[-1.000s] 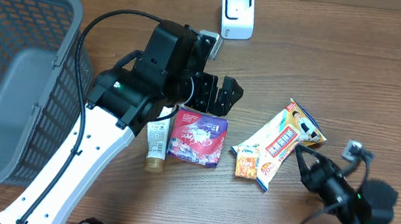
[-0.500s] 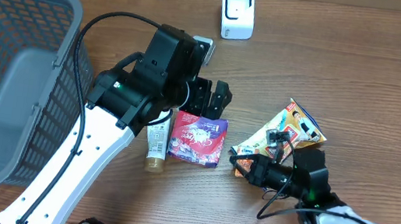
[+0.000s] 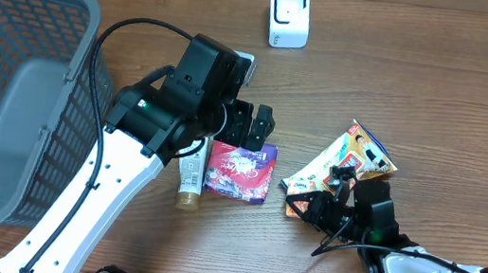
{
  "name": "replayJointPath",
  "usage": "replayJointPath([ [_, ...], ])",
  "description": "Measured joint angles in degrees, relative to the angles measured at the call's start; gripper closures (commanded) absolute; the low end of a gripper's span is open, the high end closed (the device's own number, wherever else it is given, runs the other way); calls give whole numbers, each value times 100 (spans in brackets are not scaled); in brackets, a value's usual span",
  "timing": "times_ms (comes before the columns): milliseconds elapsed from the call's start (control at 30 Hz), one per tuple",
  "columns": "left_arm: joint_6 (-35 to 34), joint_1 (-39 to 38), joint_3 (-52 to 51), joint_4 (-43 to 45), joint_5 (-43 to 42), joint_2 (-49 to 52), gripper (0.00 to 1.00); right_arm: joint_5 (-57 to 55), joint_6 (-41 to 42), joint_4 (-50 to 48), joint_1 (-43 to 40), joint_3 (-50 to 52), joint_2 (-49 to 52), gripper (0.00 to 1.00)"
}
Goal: Scan the item barcode
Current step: 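Reach the right gripper to the Kleenex pack and grasp it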
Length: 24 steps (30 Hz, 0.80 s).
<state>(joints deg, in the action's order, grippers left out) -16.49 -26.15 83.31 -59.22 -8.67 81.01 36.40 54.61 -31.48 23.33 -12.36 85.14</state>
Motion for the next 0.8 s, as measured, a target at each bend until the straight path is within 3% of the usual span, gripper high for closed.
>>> replayJointPath([
  [267,0,2,0,-168,17,0,0,-262,498,289,0,-2,0,96],
  [467,0,0,0,-216,20,0,0,79,330,-850,-4,2,0,96],
  [600,0,0,0,-212,22,0,0,503,264,-964,-4,-50,-94,96],
  [700,0,0,0,-208,26,0,0,649,243,-686,-4,-81,-236,96],
  [800,0,0,0,-208,39,0,0,522,118,282,-44,-155,-337,96],
])
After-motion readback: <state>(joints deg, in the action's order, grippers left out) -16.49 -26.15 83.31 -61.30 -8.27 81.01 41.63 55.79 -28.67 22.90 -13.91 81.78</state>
